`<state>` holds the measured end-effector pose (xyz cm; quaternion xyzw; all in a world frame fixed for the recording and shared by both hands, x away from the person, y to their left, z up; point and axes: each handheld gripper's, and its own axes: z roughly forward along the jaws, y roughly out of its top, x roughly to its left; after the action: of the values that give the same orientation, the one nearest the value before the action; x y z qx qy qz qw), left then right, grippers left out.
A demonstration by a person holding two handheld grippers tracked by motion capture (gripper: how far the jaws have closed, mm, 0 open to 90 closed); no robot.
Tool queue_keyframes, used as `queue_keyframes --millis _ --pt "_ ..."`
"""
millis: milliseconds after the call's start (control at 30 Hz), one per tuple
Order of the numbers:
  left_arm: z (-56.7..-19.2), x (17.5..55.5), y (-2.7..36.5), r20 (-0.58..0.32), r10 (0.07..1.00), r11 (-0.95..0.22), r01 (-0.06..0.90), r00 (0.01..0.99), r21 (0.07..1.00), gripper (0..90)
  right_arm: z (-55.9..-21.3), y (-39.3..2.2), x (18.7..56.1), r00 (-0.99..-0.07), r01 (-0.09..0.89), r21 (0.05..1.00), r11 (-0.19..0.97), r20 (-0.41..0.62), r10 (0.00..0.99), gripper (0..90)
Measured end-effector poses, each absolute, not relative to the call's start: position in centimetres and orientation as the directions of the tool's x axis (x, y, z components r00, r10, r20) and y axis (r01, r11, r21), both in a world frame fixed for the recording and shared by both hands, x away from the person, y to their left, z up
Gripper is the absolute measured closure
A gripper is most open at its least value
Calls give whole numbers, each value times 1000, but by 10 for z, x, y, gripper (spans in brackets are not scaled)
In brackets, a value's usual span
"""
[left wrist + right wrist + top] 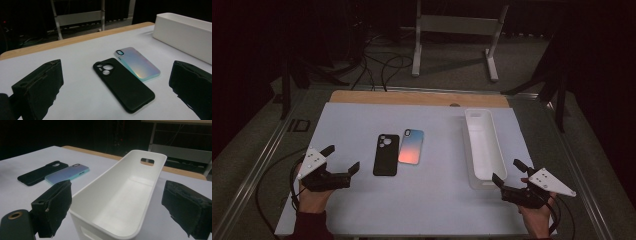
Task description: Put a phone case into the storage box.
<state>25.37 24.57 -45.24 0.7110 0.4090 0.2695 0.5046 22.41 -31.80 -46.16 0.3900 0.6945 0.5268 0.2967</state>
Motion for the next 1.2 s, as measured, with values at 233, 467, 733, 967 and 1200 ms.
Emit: queue_keyframes --millis 233,467,733,967,1200 --pt "-451 256 239 -5 860 -187 324 510 927 0 -462 -315 224 -521 228 963 143 -3 854 90" --pt "-450 267 224 2 850 -214 342 527 915 0 -460 -315 226 -529 224 965 140 0 849 90" --pt "-443 284 208 -17 845 -210 360 535 909 0 -456 -306 233 -553 198 973 116 13 833 76" --pt "-437 300 189 -15 838 -224 368 546 902 0 -457 -300 238 -557 196 974 117 12 830 76" --pt "-436 322 164 -9 829 -258 397 559 881 0 -456 -293 243 -558 191 975 111 15 829 76"
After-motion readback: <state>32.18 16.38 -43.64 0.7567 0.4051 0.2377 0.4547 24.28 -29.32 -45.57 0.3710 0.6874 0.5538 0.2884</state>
